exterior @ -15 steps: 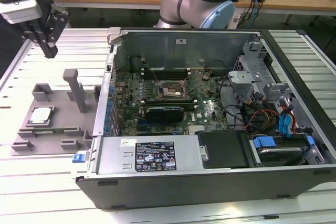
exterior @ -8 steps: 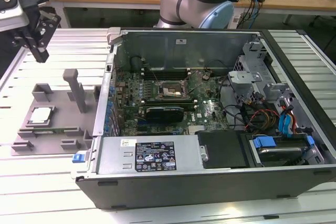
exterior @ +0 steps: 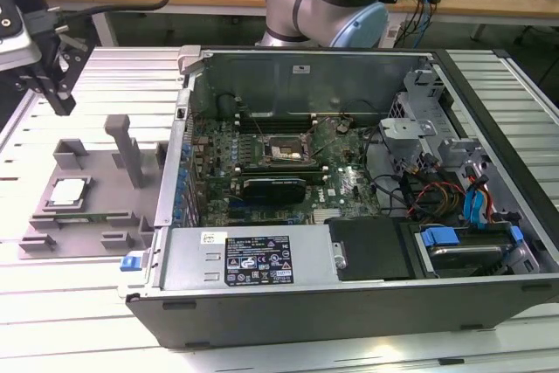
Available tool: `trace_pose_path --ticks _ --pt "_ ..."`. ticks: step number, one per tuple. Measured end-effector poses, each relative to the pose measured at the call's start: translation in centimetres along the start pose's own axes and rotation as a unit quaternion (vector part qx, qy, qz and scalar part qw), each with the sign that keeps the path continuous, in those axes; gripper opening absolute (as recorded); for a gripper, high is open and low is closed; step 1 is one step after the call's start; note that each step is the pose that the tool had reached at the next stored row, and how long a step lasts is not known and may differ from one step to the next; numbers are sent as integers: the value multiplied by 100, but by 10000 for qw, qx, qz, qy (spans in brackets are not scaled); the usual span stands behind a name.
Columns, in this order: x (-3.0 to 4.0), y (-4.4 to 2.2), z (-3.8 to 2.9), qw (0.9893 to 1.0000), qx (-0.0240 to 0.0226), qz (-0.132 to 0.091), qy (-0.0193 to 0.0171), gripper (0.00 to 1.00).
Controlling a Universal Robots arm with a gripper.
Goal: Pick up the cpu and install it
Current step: 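Reach for the cpu, then pick up the cpu and move it towards the insertion slot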
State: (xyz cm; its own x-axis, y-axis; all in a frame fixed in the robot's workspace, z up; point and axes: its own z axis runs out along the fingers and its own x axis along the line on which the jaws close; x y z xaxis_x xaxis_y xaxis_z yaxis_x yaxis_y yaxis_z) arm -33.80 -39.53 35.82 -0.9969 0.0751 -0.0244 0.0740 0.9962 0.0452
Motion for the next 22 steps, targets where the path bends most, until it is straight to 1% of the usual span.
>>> trace_pose_path --ticks 3,4,8,10,11,20,22 --pt "52 -7 63 10000 0 0 0 11" --pt "73 -9 93 10000 0 0 0 11" --pt "115 -16 172 10000 0 0 0 11" --pt "140 -21 234 10000 0 -1 1 11" --pt "145 -22 253 10000 0 -1 0 11" --pt "150 -21 266 10000 1 -1 1 11" --pt "155 -23 278 10000 0 -1 0 11"
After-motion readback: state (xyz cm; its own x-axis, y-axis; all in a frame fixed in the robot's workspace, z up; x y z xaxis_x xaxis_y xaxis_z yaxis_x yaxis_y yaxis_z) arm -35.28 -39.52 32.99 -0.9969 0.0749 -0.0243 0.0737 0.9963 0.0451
